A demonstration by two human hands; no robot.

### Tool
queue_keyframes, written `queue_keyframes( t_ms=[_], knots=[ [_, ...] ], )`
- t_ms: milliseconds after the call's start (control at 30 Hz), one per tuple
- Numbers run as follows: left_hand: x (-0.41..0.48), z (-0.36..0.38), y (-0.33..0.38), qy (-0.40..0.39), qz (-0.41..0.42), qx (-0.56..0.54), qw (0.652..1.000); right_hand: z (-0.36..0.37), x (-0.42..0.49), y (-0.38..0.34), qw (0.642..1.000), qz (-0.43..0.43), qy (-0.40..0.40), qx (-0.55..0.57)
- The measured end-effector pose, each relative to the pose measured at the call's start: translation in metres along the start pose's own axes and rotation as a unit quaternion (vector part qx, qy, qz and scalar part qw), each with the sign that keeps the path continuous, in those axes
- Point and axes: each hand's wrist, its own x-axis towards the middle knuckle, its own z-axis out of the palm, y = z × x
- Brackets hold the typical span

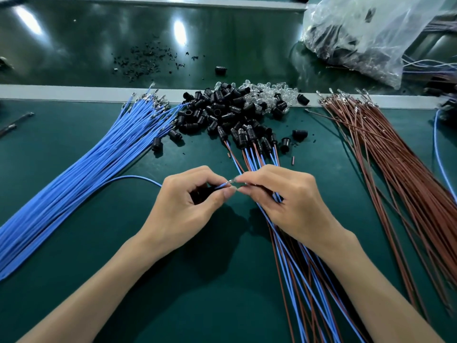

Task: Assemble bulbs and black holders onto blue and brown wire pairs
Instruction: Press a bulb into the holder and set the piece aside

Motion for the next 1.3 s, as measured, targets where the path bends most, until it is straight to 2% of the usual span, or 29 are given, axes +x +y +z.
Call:
queue_keyframes(
  t_ms=[100, 167, 300, 433, 633, 800, 933, 1067, 1300],
  knots=[
    [0.0, 0.0, 0.002, 0.001, -0.025, -0.038, 0.999, 0.0, 0.001, -0.001, 1.0, -0.02, 0.013, 0.009],
    [-0.001, 0.0, 0.003, 0.001, -0.036, -0.052, 0.998, 0.0, 0.003, -0.002, 0.999, 0.001, 0.014, 0.041],
    [-0.001, -0.001, 0.002, -0.002, -0.038, -0.046, 0.998, -0.005, 0.003, -0.006, 0.982, 0.106, -0.004, 0.155],
    [-0.002, -0.002, 0.002, -0.001, -0.044, -0.045, 0.998, -0.005, 0.003, -0.012, 0.932, 0.215, 0.027, 0.29],
    [-0.002, -0.002, 0.003, -0.003, -0.051, -0.057, 0.997, -0.006, 0.005, -0.014, 0.925, 0.247, 0.014, 0.29],
    [-0.002, -0.003, 0.006, -0.003, -0.06, -0.06, 0.996, -0.004, 0.004, -0.012, 0.946, 0.224, 0.011, 0.235],
    [-0.001, -0.003, 0.006, -0.005, -0.063, -0.065, 0.996, -0.004, 0.004, -0.012, 0.935, 0.226, 0.0, 0.272],
    [-0.002, -0.003, 0.005, -0.007, -0.064, -0.062, 0.996, 0.0, 0.004, -0.013, 0.944, 0.198, 0.001, 0.263],
    [-0.002, -0.003, 0.006, -0.008, -0.059, -0.056, 0.997, -0.004, 0.004, -0.013, 0.928, 0.237, 0.03, 0.285]
  ],
)
